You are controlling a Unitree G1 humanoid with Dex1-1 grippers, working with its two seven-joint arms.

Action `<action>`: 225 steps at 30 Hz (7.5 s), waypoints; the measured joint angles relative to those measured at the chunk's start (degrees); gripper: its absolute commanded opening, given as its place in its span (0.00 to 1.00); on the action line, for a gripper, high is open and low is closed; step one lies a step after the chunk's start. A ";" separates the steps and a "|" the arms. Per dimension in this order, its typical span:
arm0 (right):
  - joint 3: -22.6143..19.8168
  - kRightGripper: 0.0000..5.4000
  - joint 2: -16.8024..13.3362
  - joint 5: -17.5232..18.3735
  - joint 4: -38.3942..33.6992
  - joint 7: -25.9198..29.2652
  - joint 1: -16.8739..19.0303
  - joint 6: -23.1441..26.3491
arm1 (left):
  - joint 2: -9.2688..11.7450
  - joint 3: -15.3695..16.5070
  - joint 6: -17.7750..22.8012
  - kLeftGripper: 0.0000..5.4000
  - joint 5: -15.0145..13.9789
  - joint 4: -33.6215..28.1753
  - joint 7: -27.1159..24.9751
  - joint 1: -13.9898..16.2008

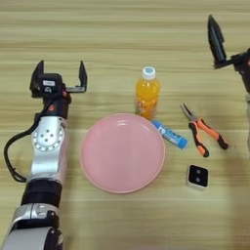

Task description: Move the objects on the table

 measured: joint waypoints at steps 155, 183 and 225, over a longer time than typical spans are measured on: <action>-1.59 0.99 0.89 -1.35 36.43 -2.01 0.80 -19.31 | 4.03 -15.86 24.55 1.00 -9.68 11.42 -48.37 -17.33; -1.22 1.00 0.94 -1.46 36.35 -2.72 0.84 -19.30 | 2.88 -14.23 22.55 0.62 -8.62 18.92 -49.55 -18.40; 10.22 1.00 -11.33 11.22 4.83 29.92 7.08 10.95 | 4.12 -11.71 29.15 0.61 -11.20 -2.05 -51.89 -16.48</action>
